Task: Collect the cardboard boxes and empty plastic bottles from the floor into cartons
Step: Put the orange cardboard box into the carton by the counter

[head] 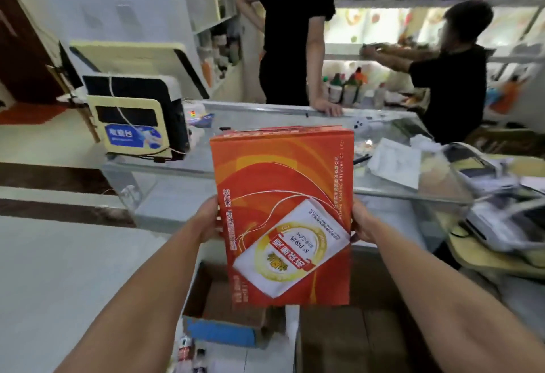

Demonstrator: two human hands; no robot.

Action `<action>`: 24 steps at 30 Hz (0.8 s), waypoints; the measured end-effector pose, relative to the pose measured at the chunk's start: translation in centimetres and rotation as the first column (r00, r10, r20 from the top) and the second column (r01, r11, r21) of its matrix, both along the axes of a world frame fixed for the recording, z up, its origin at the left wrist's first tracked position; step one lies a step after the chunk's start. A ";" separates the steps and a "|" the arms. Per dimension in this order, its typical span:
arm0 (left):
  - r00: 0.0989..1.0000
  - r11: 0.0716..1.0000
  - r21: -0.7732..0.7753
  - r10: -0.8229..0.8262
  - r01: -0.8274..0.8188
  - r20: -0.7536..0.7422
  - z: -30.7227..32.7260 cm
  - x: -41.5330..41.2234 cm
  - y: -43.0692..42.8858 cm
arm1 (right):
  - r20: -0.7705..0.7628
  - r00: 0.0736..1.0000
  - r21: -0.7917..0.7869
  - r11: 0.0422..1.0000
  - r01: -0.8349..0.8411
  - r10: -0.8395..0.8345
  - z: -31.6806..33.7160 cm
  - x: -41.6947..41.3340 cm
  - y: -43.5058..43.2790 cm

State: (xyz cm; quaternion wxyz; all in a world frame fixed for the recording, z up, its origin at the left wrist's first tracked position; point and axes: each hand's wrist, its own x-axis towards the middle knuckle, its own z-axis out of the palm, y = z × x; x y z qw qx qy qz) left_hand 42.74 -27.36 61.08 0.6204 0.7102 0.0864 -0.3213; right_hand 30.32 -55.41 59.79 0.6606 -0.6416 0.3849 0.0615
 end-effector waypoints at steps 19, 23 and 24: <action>0.786 0.845 -0.152 -0.533 0.513 -0.312 -6.9 -6.1 -18.2 | 0.105 0.886 0.086 0.891 0.445 -0.452 -4.5 -17.2 -15.0; 0.757 0.834 -0.216 -0.552 0.508 -0.350 -7.3 -6.8 -20.2 | 0.090 0.872 0.117 0.874 0.471 -0.482 -5.3 -18.1 -16.5; 0.735 0.828 -0.240 -0.561 0.508 -0.380 -7.3 -7.0 -20.6 | 0.097 0.873 0.123 0.876 0.466 -0.478 -5.3 -18.2 -16.8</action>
